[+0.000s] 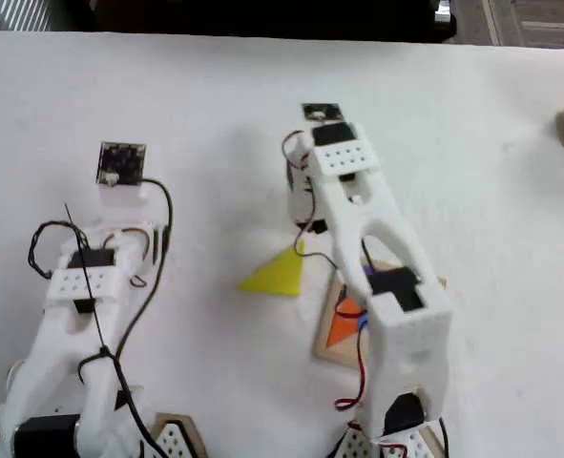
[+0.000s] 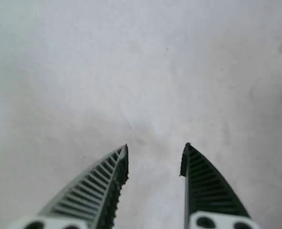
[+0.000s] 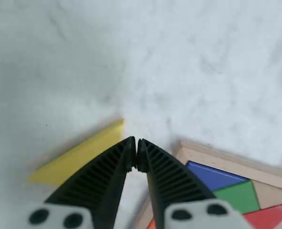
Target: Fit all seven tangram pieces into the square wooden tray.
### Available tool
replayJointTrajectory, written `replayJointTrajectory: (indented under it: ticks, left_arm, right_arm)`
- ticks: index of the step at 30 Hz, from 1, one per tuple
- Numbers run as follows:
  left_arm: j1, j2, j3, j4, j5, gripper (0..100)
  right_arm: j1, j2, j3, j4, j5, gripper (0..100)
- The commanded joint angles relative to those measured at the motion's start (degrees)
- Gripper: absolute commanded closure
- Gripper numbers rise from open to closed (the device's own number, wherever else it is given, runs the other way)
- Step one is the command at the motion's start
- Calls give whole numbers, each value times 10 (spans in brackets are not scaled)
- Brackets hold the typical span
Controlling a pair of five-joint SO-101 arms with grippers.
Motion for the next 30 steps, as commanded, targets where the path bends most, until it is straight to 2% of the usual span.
replayJointTrajectory:
  ticks: [1,6,8,12,14,20,25,30]
  left_arm:
    - [8,-39,-2,-6,4,756]
    - [70,-129,41,40,-9,664]
    - [100,-176,57,50,-29,676]
    - [196,-255,38,146,-31,744]
    - [250,-265,31,169,-31,751]
    - [334,-209,11,168,-48,751]
    - [378,-120,-43,169,-133,709]
    - [403,-28,-92,167,-171,694]
  right_arm:
    - [47,-109,92,-32,46,981]
    - [128,-213,253,-109,95,981]
    - [164,-270,321,-133,111,981]
    - [229,-426,448,-160,148,981]
    - [265,-513,513,-168,166,981]
    - [421,-696,663,-184,269,981]
    - [523,-705,744,-225,338,981]
    - [611,-704,810,-246,433,981]
